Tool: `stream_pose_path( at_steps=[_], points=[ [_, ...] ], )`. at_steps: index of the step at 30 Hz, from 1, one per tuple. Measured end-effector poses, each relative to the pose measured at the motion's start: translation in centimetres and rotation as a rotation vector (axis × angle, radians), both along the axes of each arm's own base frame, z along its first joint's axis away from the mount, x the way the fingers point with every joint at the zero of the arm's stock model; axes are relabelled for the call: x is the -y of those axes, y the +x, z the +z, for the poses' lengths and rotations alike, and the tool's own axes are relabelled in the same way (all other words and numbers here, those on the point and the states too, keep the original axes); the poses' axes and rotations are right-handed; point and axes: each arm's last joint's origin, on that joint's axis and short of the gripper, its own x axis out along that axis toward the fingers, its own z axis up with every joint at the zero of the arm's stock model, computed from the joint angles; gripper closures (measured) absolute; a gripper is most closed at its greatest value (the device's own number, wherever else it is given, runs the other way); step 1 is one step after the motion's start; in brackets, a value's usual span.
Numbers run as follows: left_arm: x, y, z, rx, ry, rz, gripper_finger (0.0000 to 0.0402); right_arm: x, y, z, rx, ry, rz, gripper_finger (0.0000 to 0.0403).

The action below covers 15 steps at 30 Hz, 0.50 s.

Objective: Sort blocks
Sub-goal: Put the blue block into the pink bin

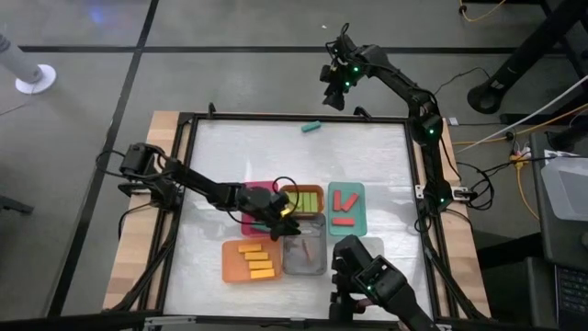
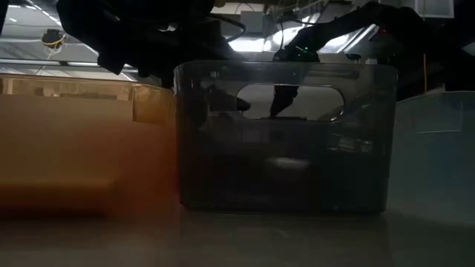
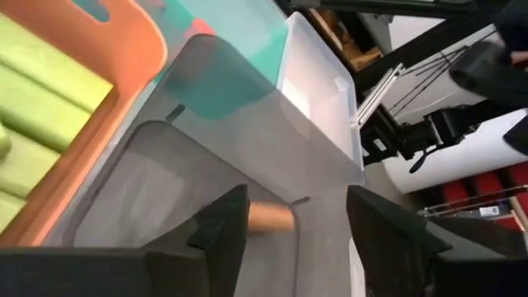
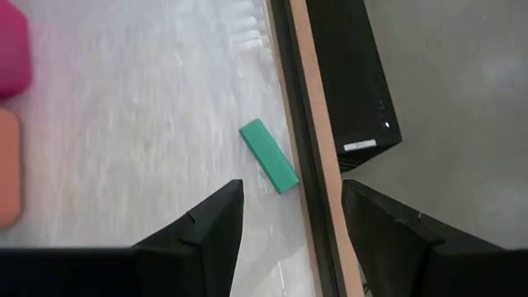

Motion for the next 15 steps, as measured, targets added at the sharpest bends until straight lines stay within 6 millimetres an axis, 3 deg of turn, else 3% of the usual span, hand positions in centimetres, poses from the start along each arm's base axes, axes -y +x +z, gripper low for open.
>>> stream_pose_path(
  at_steps=[6,15],
  points=[
    [-0.2,0.1,0.5,0.035,-0.008,0.009,0.0220,-1.0,1.1,0.0,0.014,-0.023,0.088,0.0196],
    [-1.6,0.2,1.1,0.064,0.006,0.044,0.0246,-4.2,5.4,-0.9,-0.076,-0.233,0.302,0.0196]
  ],
)
